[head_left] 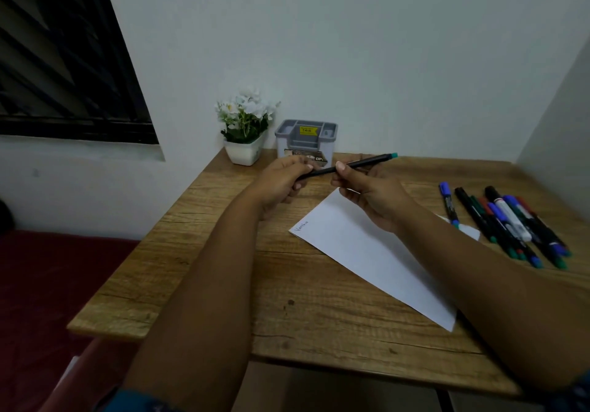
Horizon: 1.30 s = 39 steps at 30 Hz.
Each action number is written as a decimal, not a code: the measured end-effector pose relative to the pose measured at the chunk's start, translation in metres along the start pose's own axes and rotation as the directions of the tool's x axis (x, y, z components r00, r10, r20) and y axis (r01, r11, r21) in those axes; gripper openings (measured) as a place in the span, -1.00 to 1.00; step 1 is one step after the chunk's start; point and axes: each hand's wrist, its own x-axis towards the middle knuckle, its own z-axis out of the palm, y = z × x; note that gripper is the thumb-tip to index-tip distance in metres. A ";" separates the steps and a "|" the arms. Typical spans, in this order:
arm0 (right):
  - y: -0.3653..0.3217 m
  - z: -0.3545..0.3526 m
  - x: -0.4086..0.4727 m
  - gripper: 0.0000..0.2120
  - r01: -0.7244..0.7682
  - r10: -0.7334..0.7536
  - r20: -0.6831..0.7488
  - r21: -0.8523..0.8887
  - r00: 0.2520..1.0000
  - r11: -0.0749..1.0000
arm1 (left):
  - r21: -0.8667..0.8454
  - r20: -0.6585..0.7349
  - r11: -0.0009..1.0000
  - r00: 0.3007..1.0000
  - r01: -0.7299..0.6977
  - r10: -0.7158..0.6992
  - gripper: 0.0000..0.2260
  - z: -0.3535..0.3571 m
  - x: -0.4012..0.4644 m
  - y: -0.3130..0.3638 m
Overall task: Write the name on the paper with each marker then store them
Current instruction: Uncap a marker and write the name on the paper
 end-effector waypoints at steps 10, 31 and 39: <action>0.007 0.008 -0.004 -0.83 0.068 -0.062 0.065 -0.095 0.996 0.993 | 0.069 0.057 0.996 0.997 -0.062 0.058 -0.84 0.011 0.002 -0.004; 0.010 -0.009 0.001 -0.97 0.246 -0.268 0.002 -0.397 0.964 0.884 | 0.249 -0.099 0.936 0.955 -0.250 0.281 -0.84 0.002 0.010 -0.018; 0.018 -0.006 0.002 -0.87 0.440 -0.519 0.255 -0.857 0.816 0.270 | 0.486 -0.058 0.834 0.943 -0.260 0.327 -0.84 -0.002 0.011 -0.022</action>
